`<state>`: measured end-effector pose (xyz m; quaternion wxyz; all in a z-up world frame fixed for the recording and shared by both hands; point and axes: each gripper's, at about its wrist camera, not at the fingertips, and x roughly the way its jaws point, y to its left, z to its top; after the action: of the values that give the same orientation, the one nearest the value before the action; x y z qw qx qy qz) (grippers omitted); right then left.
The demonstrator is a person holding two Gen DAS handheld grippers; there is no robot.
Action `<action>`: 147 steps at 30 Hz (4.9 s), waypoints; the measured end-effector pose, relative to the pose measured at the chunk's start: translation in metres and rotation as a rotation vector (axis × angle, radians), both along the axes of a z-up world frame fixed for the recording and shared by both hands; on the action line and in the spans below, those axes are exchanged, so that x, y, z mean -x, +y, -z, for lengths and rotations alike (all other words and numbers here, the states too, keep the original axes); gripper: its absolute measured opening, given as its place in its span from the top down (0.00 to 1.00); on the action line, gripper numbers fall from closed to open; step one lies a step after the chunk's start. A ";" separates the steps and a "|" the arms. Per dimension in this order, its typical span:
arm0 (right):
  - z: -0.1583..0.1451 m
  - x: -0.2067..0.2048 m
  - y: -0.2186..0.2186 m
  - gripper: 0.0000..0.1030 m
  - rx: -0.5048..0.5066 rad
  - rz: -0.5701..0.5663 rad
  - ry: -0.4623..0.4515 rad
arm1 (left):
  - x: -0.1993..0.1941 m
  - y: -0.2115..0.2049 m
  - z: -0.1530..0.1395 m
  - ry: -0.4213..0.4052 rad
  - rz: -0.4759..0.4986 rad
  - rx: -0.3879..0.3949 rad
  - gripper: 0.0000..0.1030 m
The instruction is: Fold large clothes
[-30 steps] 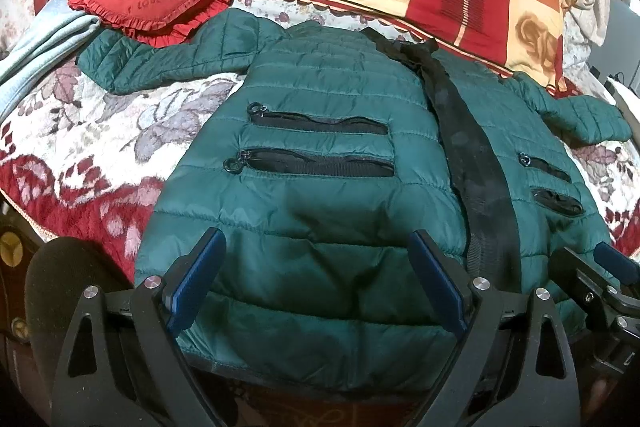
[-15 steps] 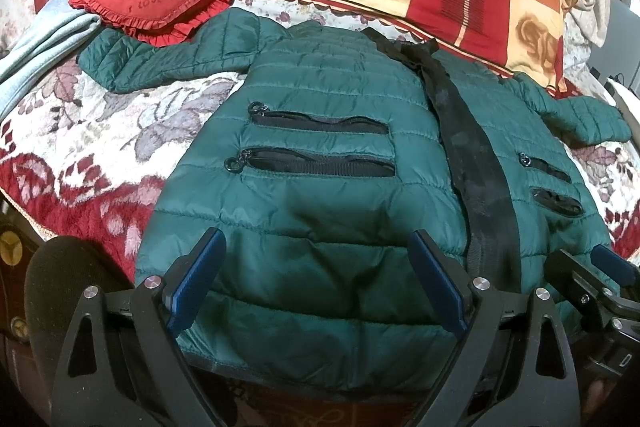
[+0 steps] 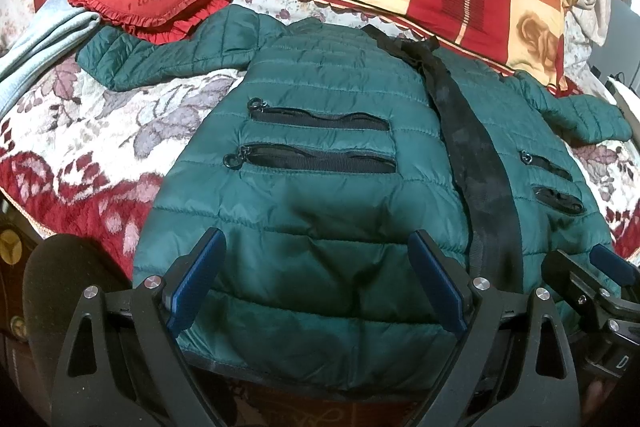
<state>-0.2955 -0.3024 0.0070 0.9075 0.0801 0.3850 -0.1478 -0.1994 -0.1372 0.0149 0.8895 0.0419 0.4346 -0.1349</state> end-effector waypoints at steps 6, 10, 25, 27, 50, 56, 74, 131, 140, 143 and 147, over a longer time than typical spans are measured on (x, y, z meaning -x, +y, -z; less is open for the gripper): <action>0.001 -0.002 0.000 0.00 -0.024 0.003 0.020 | 0.000 0.000 0.001 0.007 0.001 -0.003 0.10; 0.001 -0.002 0.000 0.00 -0.031 0.003 0.028 | -0.001 0.000 0.002 0.008 0.002 -0.003 0.10; -0.002 -0.012 -0.002 0.00 -0.043 0.012 0.064 | -0.008 0.000 0.003 0.017 0.011 -0.001 0.10; -0.005 -0.016 -0.005 0.00 -0.039 0.018 0.062 | -0.012 -0.001 0.001 0.017 0.012 0.004 0.10; -0.039 -0.116 -0.021 0.00 0.017 -0.065 0.016 | -0.105 0.018 -0.031 -0.025 -0.084 -0.026 0.10; -0.037 -0.133 -0.026 0.00 -0.002 -0.065 0.022 | -0.125 0.022 -0.028 -0.002 -0.098 -0.026 0.10; -0.014 -0.175 -0.046 0.00 -0.019 -0.038 0.068 | -0.174 0.037 -0.021 0.021 -0.157 -0.065 0.10; 0.007 -0.211 -0.040 0.00 -0.079 -0.146 0.160 | -0.359 0.254 0.003 -0.011 -0.625 0.062 0.90; -0.002 -0.183 -0.061 0.00 -0.108 -0.097 0.121 | -0.300 0.182 -0.057 -0.053 -0.387 0.212 0.92; -0.004 -0.169 -0.067 0.00 -0.114 -0.085 0.109 | -0.291 0.146 -0.076 -0.058 -0.315 0.243 0.92; -0.003 -0.154 -0.076 0.00 -0.124 -0.062 0.092 | -0.285 0.090 -0.095 -0.067 -0.202 0.246 0.92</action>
<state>-0.1417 -0.3785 0.0102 0.8863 0.1174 0.4369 -0.0989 0.0859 -0.0469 0.1095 0.9108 -0.1070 0.3871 -0.0954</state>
